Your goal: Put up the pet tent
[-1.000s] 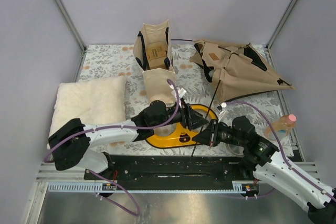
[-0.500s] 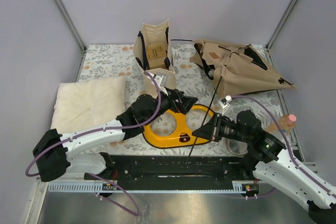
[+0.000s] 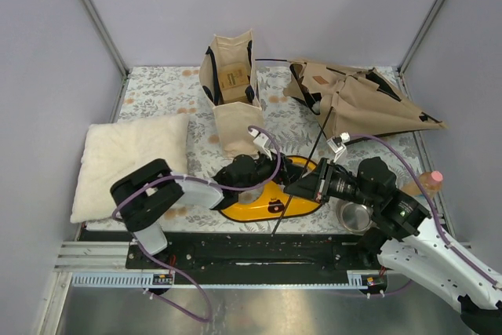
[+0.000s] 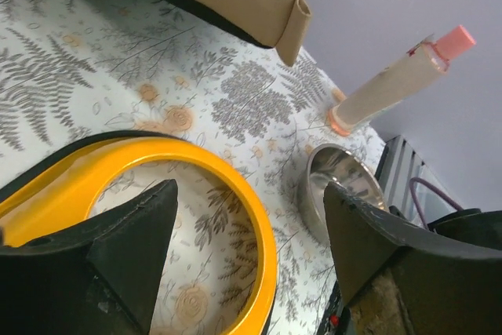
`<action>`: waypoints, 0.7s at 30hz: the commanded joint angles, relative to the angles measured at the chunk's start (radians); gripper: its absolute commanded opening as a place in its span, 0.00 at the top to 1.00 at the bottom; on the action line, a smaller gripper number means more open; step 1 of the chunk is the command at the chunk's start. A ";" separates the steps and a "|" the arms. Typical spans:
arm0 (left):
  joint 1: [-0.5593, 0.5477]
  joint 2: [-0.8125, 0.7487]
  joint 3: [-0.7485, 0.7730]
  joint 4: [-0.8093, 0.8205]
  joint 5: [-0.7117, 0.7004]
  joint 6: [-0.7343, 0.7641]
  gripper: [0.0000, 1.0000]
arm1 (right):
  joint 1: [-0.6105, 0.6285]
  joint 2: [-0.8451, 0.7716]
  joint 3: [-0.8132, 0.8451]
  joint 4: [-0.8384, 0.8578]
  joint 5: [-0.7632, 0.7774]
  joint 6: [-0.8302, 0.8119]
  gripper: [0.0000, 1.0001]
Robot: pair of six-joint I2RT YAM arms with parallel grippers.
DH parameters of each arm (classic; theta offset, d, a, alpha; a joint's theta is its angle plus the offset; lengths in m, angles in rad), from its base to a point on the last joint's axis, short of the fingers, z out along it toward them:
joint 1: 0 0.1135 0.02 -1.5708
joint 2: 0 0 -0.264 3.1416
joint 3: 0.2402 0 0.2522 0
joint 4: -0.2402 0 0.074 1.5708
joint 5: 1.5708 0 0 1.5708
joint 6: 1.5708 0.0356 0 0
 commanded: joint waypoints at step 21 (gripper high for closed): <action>-0.053 0.434 0.413 0.371 -0.142 -0.028 0.26 | 0.002 0.025 0.063 0.190 0.039 0.070 1.00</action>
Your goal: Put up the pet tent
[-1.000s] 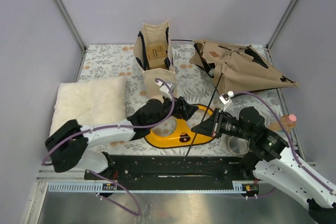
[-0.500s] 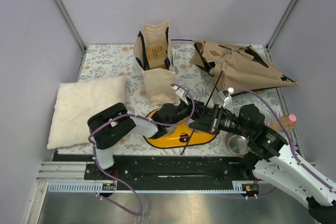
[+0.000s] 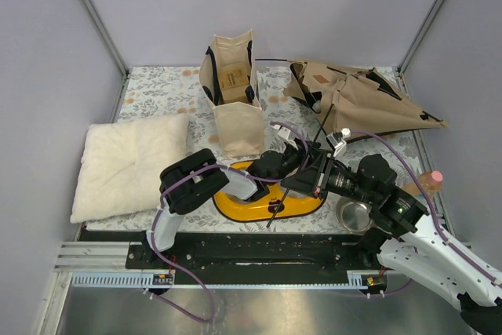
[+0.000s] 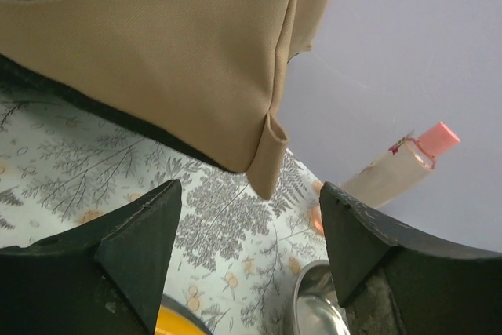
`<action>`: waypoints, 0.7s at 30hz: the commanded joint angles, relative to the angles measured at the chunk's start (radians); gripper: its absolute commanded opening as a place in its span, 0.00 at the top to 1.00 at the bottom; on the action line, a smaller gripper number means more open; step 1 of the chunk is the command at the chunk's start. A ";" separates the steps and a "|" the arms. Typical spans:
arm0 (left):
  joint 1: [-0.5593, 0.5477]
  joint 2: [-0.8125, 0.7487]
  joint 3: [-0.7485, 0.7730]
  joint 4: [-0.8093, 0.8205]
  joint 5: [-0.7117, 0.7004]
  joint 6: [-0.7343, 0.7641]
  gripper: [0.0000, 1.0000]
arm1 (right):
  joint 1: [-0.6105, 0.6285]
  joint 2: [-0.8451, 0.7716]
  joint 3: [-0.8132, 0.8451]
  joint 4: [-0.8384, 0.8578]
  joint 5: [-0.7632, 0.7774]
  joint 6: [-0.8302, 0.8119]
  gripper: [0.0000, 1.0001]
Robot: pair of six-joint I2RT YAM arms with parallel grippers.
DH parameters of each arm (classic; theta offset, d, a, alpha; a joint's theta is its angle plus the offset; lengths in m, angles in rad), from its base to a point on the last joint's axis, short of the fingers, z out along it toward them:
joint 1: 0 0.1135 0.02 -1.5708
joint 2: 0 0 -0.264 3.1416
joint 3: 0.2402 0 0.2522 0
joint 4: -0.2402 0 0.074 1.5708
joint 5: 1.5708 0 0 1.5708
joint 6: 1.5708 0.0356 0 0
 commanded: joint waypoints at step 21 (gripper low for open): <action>-0.001 0.101 0.213 -0.133 -0.057 0.018 0.65 | 0.004 -0.047 0.030 0.099 0.039 -0.035 1.00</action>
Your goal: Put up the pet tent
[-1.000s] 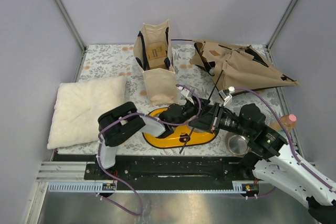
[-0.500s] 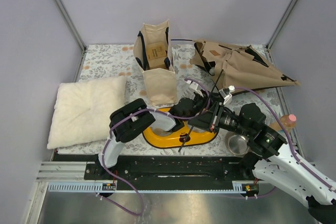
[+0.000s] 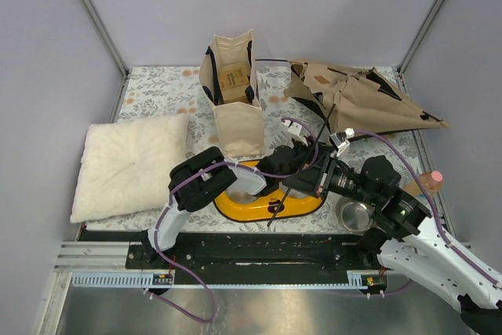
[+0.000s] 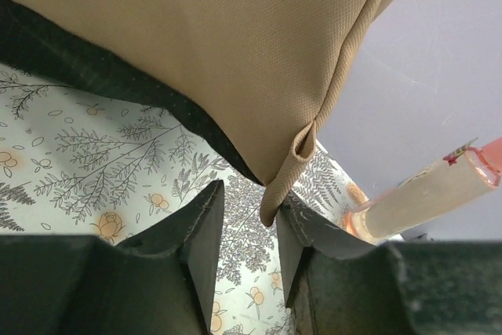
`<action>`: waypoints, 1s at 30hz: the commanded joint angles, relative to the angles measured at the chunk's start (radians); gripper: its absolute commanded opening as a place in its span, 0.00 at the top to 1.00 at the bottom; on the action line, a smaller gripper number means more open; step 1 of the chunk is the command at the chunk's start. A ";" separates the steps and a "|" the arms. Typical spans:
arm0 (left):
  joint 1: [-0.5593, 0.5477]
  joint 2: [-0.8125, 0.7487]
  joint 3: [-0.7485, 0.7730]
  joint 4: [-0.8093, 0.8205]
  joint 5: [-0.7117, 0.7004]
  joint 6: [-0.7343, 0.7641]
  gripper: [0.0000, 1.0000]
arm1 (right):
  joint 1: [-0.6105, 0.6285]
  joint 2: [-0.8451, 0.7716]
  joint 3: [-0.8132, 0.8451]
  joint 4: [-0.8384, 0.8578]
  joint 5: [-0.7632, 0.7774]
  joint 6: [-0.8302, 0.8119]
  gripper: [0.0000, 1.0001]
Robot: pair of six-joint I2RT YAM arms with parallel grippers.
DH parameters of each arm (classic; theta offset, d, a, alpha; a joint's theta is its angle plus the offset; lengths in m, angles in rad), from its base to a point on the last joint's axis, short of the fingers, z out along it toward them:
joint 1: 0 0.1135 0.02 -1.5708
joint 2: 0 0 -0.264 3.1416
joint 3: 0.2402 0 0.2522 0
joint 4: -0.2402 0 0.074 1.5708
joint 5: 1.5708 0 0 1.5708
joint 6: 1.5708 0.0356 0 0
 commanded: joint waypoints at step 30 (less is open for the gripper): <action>0.007 0.020 0.076 0.097 0.053 -0.006 0.76 | 0.002 -0.050 -0.022 0.091 0.032 -0.036 1.00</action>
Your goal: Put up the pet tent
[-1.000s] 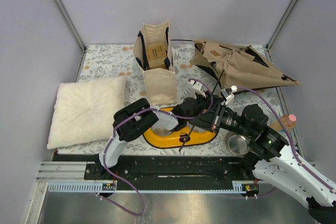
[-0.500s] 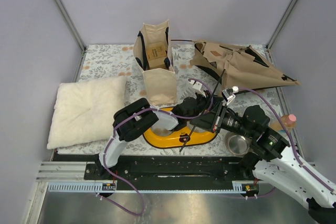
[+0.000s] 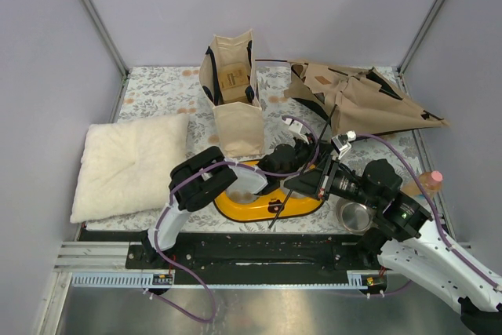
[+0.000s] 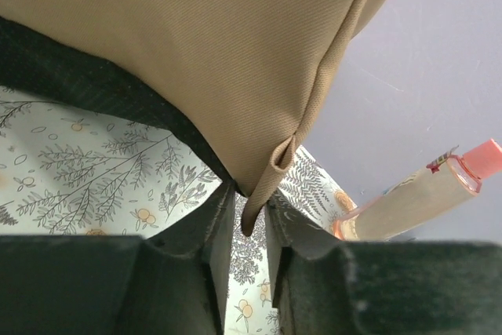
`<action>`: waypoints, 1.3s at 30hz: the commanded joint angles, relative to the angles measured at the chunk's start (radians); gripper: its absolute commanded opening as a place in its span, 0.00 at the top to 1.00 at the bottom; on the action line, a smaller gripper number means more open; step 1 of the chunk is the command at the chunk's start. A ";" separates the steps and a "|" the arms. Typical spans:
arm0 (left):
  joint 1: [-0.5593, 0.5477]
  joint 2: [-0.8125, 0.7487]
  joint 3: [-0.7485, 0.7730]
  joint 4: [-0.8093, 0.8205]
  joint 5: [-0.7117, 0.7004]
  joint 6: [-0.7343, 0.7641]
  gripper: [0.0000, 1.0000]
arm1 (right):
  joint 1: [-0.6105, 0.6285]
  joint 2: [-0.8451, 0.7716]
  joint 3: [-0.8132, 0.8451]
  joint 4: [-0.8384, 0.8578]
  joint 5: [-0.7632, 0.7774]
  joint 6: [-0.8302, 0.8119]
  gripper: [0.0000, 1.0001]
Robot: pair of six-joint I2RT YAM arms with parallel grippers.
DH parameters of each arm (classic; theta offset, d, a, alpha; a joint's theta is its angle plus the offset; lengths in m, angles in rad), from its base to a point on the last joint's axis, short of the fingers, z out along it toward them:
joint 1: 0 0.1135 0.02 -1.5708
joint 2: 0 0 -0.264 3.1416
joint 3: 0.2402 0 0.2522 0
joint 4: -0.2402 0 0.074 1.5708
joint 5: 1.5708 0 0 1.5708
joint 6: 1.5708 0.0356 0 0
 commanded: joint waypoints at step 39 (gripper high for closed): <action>-0.011 -0.463 -0.453 -0.139 0.237 0.121 1.00 | 0.004 -0.041 -0.034 -0.127 0.725 -0.597 1.00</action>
